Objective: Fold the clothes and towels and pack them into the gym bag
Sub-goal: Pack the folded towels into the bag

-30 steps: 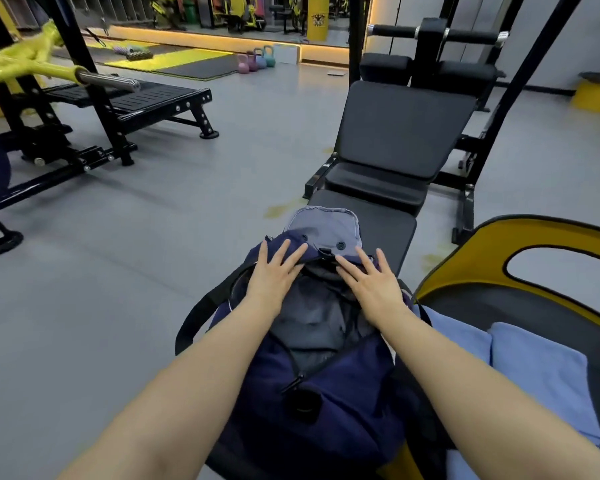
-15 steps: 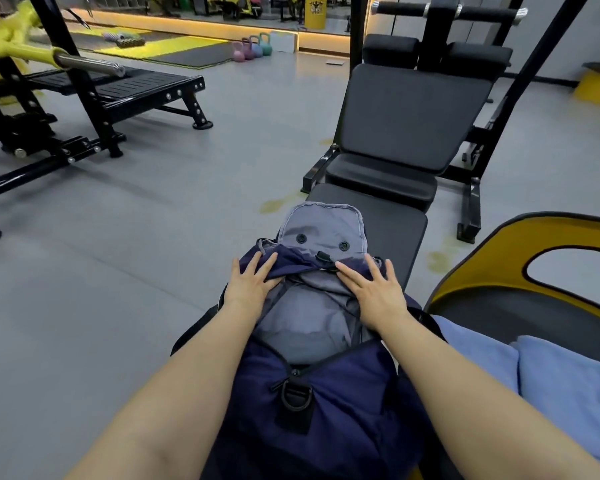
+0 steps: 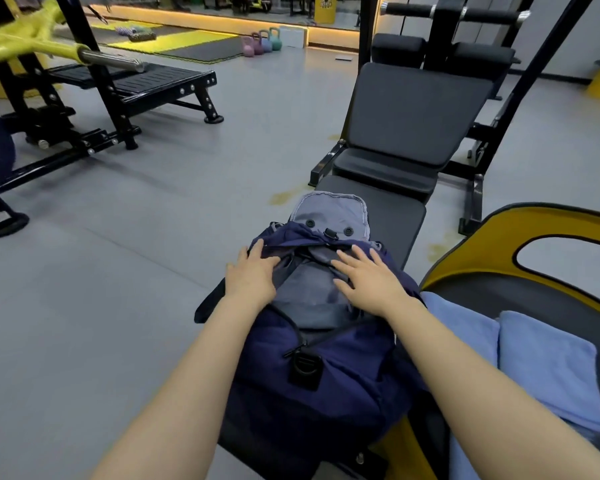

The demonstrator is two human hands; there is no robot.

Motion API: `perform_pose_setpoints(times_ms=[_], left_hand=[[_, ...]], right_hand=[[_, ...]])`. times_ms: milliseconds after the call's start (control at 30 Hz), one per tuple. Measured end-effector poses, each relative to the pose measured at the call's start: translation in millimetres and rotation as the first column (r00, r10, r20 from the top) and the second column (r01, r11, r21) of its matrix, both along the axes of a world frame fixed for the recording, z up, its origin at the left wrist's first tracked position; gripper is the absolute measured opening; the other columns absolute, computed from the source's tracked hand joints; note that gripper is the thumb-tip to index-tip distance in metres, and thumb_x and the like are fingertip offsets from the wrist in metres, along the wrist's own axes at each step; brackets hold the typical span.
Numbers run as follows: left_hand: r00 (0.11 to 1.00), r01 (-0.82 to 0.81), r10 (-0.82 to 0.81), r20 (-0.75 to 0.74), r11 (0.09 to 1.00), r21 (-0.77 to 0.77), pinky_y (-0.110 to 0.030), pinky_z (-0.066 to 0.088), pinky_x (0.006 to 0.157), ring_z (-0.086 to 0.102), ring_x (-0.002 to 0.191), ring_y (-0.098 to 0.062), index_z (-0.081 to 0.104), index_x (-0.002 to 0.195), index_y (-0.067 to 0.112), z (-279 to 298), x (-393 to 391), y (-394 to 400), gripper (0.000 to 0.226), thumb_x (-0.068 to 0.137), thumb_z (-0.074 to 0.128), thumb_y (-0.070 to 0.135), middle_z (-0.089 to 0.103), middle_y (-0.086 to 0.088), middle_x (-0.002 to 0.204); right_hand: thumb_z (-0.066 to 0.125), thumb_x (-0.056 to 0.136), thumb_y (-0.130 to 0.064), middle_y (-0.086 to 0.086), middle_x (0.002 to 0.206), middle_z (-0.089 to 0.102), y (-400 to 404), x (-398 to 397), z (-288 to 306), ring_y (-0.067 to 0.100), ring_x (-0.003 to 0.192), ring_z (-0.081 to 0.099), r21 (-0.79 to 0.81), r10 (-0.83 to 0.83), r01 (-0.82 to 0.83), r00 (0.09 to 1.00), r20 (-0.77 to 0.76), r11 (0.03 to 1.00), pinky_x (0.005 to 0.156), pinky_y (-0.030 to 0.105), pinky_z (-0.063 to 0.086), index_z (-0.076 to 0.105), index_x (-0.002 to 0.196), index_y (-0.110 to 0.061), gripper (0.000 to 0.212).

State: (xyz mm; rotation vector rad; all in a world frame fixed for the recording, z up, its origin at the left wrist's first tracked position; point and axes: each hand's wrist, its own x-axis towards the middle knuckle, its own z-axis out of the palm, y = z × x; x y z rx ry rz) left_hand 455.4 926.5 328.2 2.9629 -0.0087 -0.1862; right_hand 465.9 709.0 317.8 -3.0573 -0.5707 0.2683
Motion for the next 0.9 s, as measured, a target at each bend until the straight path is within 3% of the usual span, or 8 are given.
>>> perform_pose_setpoints(times_ms=[100,200,333,467,600,767,900], left_hand=[[0.991,-0.127,0.109,-0.081,0.954,-0.27,-0.046,0.03,0.11,0.011,0.145,-0.028,0.026,0.148,0.028,0.8,-44.4,-5.6,0.072,0.084,0.051,0.005,-0.01,-0.001,0.159],[0.99,-0.138,0.118,-0.076,0.917,-0.373,-0.045,0.033,0.108,0.027,0.139,-0.03,0.014,0.152,0.024,3.3,-81.1,-15.7,0.081,0.083,0.048,-0.002,-0.024,0.005,0.156],[0.995,-0.099,0.085,-0.058,0.952,-0.29,-0.042,0.029,0.11,0.04,0.127,-0.031,0.006,0.153,0.025,2.1,-110.5,-20.0,0.085,0.083,0.045,-0.004,-0.02,0.006,0.158],[1.0,-0.029,0.03,-0.002,0.971,-0.235,-0.044,0.019,0.116,0.021,0.141,-0.02,0.005,0.153,0.021,-18.2,-127.9,-22.3,0.087,0.082,0.047,-0.006,-0.018,0.007,0.158],[1.0,0.028,-0.029,-0.002,0.99,-0.14,-0.047,0.011,0.118,0.005,0.145,-0.017,-0.001,0.152,0.026,-28.3,-133.4,-27.6,0.086,0.086,0.048,0.002,-0.015,0.004,0.159],[0.999,0.038,-0.04,-0.018,0.996,-0.086,-0.05,0.011,0.117,0.004,0.146,-0.021,-0.002,0.152,0.027,-26.0,-131.1,-32.6,0.083,0.088,0.046,0.004,-0.014,0.002,0.159],[0.998,0.057,-0.058,-0.015,0.998,-0.015,-0.053,0.014,0.116,0.007,0.144,-0.024,-0.003,0.152,0.023,-27.1,-127.6,-38.2,0.081,0.089,0.043,0.003,-0.012,0.0,0.159]], right_hand=[[0.026,0.102,-0.048,-0.007,0.16,0.015,13.2,-27.7,6.9,0.016,0.148,0.006,0.125,-0.02,0.047,0.978,-0.21,0.991,0.119,0.038,-0.002,0.027,0.15,-0.028,0.052],[0.025,0.1,-0.052,-0.009,0.158,0.02,21.2,-58.0,4.9,0.016,0.148,0.009,0.108,-0.023,0.047,0.977,-0.213,0.993,0.118,0.04,-0.004,0.03,0.149,-0.03,0.054],[0.025,0.1,-0.053,-0.008,0.158,0.02,28.3,-93.5,-2.5,0.017,0.147,0.011,0.025,0.008,-0.004,0.991,-0.136,1.0,0.119,0.041,-0.002,0.026,0.15,-0.029,0.056],[0.02,0.102,-0.049,-0.008,0.16,0.011,31.6,-116.7,-21.1,0.019,0.147,0.011,-0.01,-0.008,0.007,0.986,-0.168,1.0,0.119,0.04,0.007,0.014,0.153,-0.028,0.056],[0.023,0.103,-0.044,-0.005,0.16,0.012,28.9,-126.1,-26.4,0.017,0.147,0.011,0.091,0.0,0.005,0.998,-0.063,0.996,0.118,0.035,0.01,0.013,0.153,-0.026,0.054],[0.031,0.104,-0.035,-0.001,0.159,0.02,16.3,-136.1,-14.3,0.016,0.147,0.011,0.286,0.007,-0.059,0.984,0.18,0.956,0.118,0.028,0.0,0.022,0.151,-0.02,0.051],[0.035,0.103,-0.036,-0.002,0.158,0.022,0.1,-140.0,-17.9,0.017,0.148,0.009,0.315,-0.049,-0.028,0.971,0.235,0.949,0.118,0.03,-0.004,0.028,0.15,-0.02,0.05]])
